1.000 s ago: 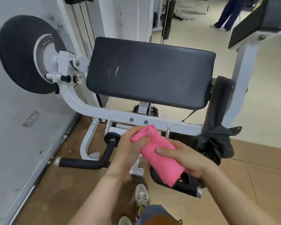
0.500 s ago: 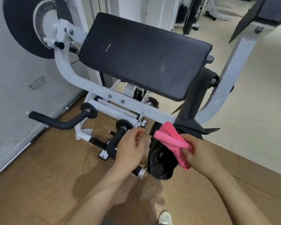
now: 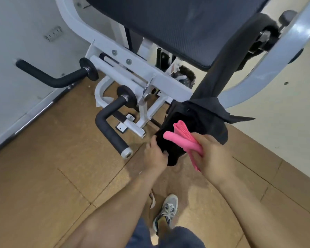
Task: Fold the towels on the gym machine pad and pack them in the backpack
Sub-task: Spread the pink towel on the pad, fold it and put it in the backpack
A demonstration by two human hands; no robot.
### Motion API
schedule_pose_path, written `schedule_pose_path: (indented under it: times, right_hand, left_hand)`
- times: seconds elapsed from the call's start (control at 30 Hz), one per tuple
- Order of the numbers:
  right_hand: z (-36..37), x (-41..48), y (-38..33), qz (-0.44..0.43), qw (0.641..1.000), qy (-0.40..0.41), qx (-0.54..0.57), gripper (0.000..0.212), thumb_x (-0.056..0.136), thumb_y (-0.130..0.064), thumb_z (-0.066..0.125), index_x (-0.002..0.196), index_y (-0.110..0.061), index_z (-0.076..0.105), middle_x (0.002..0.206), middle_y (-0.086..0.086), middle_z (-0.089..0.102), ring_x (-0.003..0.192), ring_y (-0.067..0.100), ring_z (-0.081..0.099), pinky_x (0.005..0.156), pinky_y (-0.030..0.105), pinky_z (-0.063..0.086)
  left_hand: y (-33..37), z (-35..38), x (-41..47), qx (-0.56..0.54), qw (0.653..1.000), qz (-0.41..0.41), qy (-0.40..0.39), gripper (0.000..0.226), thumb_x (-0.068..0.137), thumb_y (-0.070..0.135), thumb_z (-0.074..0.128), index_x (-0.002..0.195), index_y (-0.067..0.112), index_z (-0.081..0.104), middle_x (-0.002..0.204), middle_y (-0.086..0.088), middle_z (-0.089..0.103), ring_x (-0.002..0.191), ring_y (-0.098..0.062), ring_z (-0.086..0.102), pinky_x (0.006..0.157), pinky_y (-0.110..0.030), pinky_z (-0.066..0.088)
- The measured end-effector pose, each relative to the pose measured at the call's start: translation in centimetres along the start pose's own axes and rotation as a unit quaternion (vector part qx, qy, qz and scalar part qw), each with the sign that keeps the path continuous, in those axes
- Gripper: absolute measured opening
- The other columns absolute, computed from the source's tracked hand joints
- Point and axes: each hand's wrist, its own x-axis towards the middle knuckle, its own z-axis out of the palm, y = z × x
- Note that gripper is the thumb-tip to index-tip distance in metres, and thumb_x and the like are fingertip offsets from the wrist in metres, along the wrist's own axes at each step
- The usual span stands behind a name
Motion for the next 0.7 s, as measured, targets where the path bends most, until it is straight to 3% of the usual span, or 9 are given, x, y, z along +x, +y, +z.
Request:
schedule_pose_path:
  times: [0.1, 0.2, 0.37, 0.47, 0.57, 0.63, 0.7]
  right_hand:
    - [1.1, 0.9, 0.0, 0.036, 0.997, -0.021, -0.069, 0.043, 0.089, -0.032, 0.062, 0.13, -0.038, 0.05, 0.104, -0.011, 0.054, 0.08, 0.017, 0.06, 0.054, 0.038, 0.052]
    - [1.1, 2.0, -0.1, 0.056, 0.992, -0.029, -0.11, 0.046, 0.089, -0.031, 0.063, 0.132, -0.03, 0.05, 0.107, -0.004, 0.053, 0.078, 0.023, 0.062, 0.053, 0.038, 0.053]
    - [-2.3, 3.2, -0.4, 0.055, 0.982, -0.036, -0.176, 0.043, 0.082, -0.026, 0.068, 0.123, -0.026, 0.056, 0.102, 0.0, 0.055, 0.074, 0.028, 0.061, 0.057, 0.031, 0.045]
    - [-5.2, 3.3, -0.2, 0.022, 0.975, -0.045, -0.215, 0.039, 0.074, -0.018, 0.071, 0.112, -0.026, 0.063, 0.096, 0.0, 0.055, 0.073, 0.029, 0.06, 0.058, 0.03, 0.042]
    - [-8.6, 3.3, 0.1, -0.02, 0.971, -0.065, -0.231, 0.034, 0.066, -0.014, 0.076, 0.096, -0.027, 0.068, 0.084, -0.003, 0.052, 0.069, 0.026, 0.055, 0.053, 0.03, 0.04]
    - [-10.6, 3.4, 0.3, -0.078, 0.967, -0.091, -0.225, 0.038, 0.063, -0.02, 0.077, 0.097, -0.035, 0.068, 0.084, -0.008, 0.05, 0.073, 0.023, 0.054, 0.057, 0.031, 0.041]
    - [-12.6, 3.2, -0.3, -0.132, 0.961, -0.125, -0.209, 0.039, 0.072, -0.027, 0.07, 0.107, -0.042, 0.062, 0.092, -0.009, 0.046, 0.084, 0.021, 0.053, 0.066, 0.036, 0.045]
  left_hand:
    - [-0.5, 1.1, 4.1, -0.016, 0.997, -0.069, 0.037, 0.064, 0.09, 0.017, 0.06, 0.147, 0.014, 0.033, 0.141, -0.013, 0.049, 0.128, -0.035, 0.046, 0.102, -0.044, 0.042]
    - [0.4, 1.3, 5.9, -0.091, 0.987, -0.131, 0.006, 0.03, 0.099, 0.02, 0.047, 0.125, 0.009, 0.056, 0.123, -0.015, 0.062, 0.114, -0.034, 0.057, 0.083, -0.03, 0.04]
    - [4.8, -1.6, 1.5, -0.221, 0.974, -0.045, -0.017, 0.031, 0.103, 0.031, 0.041, 0.114, 0.008, 0.06, 0.108, -0.008, 0.063, 0.104, -0.024, 0.058, 0.079, -0.029, 0.038]
    - [8.4, -4.9, -1.6, -0.341, 0.939, -0.039, -0.022, 0.024, 0.099, 0.031, 0.047, 0.093, 0.016, 0.065, 0.095, -0.002, 0.069, 0.095, -0.02, 0.063, 0.08, -0.032, 0.047]
    - [11.6, -8.4, -4.2, -0.437, 0.894, -0.09, -0.028, 0.023, 0.096, 0.031, 0.052, 0.086, 0.023, 0.071, 0.091, -0.002, 0.075, 0.092, -0.021, 0.069, 0.085, -0.039, 0.054]
    - [13.0, -10.2, -5.6, -0.476, 0.874, -0.097, -0.016, 0.023, 0.095, 0.029, 0.054, 0.09, 0.019, 0.073, 0.091, -0.004, 0.075, 0.09, -0.024, 0.07, 0.082, -0.039, 0.055]
    - [14.3, -11.5, -6.7, -0.505, 0.857, -0.103, 0.002, 0.026, 0.095, 0.03, 0.054, 0.102, 0.013, 0.073, 0.098, -0.009, 0.075, 0.094, -0.028, 0.07, 0.086, -0.042, 0.055]
